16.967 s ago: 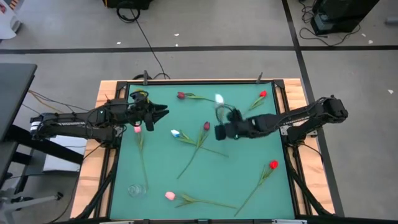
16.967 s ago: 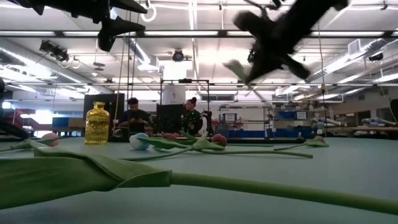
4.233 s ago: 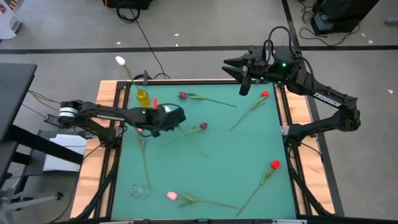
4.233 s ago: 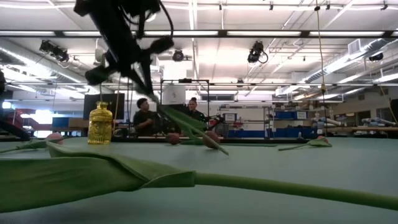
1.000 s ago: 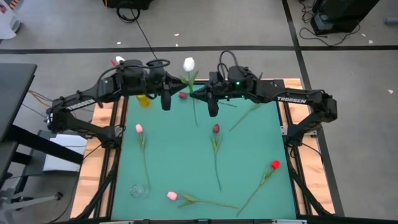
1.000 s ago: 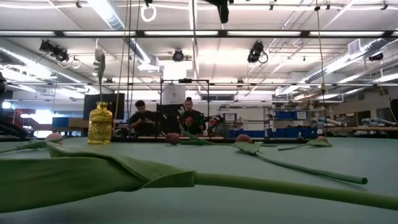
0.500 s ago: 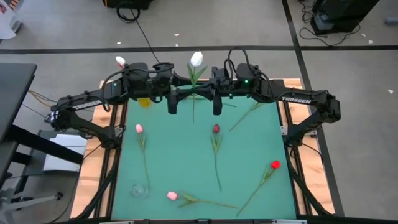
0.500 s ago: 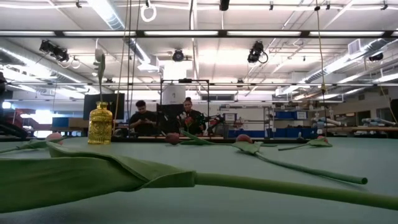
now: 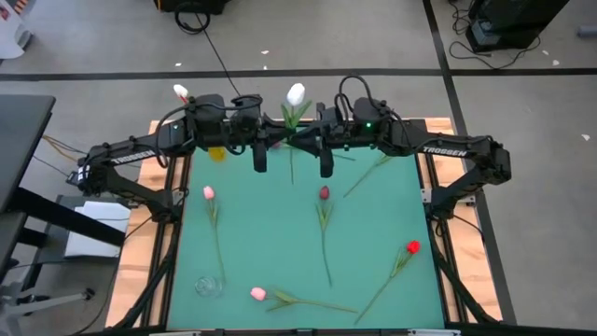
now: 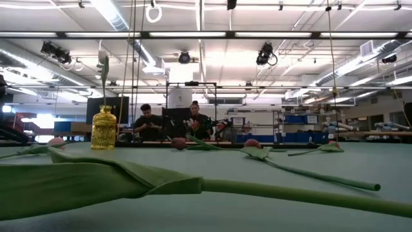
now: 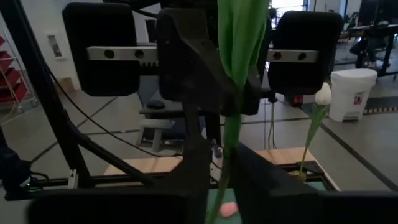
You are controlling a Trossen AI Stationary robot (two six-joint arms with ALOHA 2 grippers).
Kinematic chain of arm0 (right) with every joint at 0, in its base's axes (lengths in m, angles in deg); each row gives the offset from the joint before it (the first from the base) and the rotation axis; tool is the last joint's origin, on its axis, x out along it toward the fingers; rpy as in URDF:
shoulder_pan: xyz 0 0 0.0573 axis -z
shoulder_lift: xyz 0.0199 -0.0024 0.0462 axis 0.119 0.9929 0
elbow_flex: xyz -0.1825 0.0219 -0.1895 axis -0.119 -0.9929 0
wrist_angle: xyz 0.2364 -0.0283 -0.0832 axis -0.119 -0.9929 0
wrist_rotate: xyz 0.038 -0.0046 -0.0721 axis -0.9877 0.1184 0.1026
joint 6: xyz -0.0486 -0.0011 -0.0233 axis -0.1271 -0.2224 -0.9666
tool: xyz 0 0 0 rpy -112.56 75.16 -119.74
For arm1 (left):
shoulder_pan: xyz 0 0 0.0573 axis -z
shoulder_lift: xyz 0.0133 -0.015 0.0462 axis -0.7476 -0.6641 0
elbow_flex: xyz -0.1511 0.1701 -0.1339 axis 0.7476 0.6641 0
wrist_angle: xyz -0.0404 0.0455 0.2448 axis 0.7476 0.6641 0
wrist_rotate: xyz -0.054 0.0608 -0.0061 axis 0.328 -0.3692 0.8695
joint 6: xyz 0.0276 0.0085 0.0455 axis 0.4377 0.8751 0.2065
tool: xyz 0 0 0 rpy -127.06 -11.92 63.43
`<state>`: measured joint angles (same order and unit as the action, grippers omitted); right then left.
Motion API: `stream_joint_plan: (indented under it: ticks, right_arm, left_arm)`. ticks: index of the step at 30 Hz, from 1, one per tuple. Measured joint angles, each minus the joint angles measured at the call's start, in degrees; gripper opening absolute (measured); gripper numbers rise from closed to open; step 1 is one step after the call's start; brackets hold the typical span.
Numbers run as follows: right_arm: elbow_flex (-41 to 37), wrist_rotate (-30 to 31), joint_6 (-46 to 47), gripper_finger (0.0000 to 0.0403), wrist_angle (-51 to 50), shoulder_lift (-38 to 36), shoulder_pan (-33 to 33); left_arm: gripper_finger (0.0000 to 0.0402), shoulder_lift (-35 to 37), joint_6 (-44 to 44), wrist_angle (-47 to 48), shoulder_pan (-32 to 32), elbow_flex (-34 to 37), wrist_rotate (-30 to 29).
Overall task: Sort flowers into vase by color
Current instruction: Put the white flower into the yellow vase
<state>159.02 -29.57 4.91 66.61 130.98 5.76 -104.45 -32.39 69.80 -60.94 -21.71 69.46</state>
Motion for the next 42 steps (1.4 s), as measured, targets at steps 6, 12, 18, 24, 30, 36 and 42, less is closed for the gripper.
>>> stream_joint_plan:
  ticks: [6,12,18,24,30,36,42]
  right_arm:
    - [0.0,2.5,0.1,0.0148,-6.7,-5.9,1.3]
    - [0.0,6.1,-1.7,0.0155,-13.5,-15.2,3.5]
    - [0.1,9.6,-3.2,0.0155,-16.0,-18.6,3.6]
    - [0.0,10.2,-1.6,0.0155,-16.7,-18.3,3.6]
    - [0.0,9.9,-1.6,0.0155,-16.4,-16.7,3.5]
    - [0.0,9.7,-1.0,0.0155,-16.4,-14.8,3.2]
    - [0.0,8.5,-1.0,0.0155,-16.2,-13.3,3.1]
  left_arm:
    - [0.0010,3.3,2.2,4.7,-0.9,0.0,-4.3]
    - [0.0010,9.8,3.1,13.9,-2.7,0.2,-13.0]
    - [0.0010,15.4,3.0,14.1,-2.8,5.3,-18.6]
    - [0.0010,18.8,0.9,11.6,-2.8,11.0,-19.5]
    - [0.0010,21.6,2.7,11.8,-2.8,11.7,-21.6]
    - [0.0015,25.5,3.4,14.4,-6.9,11.7,-23.1]
    - [0.0009,28.4,3.5,19.1,-9.8,11.7,-22.8]
